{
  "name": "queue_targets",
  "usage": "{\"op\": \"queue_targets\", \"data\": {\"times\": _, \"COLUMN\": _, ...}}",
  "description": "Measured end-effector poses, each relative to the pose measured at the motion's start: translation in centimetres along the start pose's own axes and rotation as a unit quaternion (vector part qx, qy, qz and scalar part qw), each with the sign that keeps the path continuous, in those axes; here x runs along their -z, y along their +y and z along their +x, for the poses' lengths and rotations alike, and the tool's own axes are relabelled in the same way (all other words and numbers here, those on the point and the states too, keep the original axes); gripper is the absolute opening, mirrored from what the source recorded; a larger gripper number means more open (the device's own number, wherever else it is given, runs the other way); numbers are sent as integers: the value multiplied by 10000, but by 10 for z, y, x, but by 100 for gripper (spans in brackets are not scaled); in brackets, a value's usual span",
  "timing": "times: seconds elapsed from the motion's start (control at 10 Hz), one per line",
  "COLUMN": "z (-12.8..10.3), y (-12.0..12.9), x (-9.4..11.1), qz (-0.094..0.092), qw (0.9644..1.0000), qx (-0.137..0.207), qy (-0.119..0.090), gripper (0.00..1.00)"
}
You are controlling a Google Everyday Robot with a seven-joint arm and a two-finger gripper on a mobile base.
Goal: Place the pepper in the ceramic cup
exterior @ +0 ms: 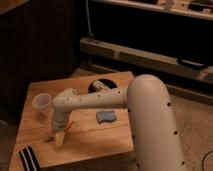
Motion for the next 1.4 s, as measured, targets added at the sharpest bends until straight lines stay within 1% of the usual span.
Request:
{"op": "queue_targets", "data": {"times": 0.2, "z": -5, "y": -3, "x": -1, "qz": 0, "qw": 9999, "qx": 117, "qy": 58, "gripper": 47}}
{"op": "queue_targets", "data": {"times": 0.3, "z": -3, "y": -4, "x": -2, "qz": 11, "qw": 9999, "qx": 149, "qy": 70, "gripper": 39}}
{"op": "queue_targets", "data": {"times": 0.5, "z": -5, "y": -4, "x": -1, "qz": 7, "qw": 9998, "qx": 147, "qy": 93, "gripper": 16}}
{"op": "queue_targets", "data": {"times": 0.6, "z": -3, "y": -5, "x": 0, "qz": 6, "qw": 9998, "qx": 168, "qy": 94, "gripper": 9}}
{"op": "queue_targets", "data": {"times": 0.7, "z": -1, "y": -4, "x": 4, "qz": -14, "qw": 9998, "qx": 181, "qy": 107, "gripper": 7}}
{"op": "queue_targets", "data": {"times": 0.9, "z": 7, "y": 2, "x": 28, "qz": -105, "qw": 9997, "qx": 93, "qy": 194, "gripper": 7}}
{"op": "queue_targets", "data": {"times": 1.0, "z": 10, "y": 7, "x": 48, "qz": -165, "qw": 9995, "qx": 13, "qy": 276, "gripper": 7}}
{"op": "queue_targets", "data": {"times": 1.1, "z": 18, "y": 14, "x": 79, "qz": -247, "qw": 9989, "qx": -54, "qy": 394, "gripper": 7}}
{"op": "queue_targets", "data": {"times": 1.3, "z": 34, "y": 28, "x": 124, "qz": -344, "qw": 9977, "qx": -120, "qy": 574, "gripper": 7}}
{"op": "queue_targets", "data": {"times": 1.4, "z": 45, "y": 40, "x": 151, "qz": -412, "qw": 9965, "qx": -169, "qy": 701, "gripper": 7}}
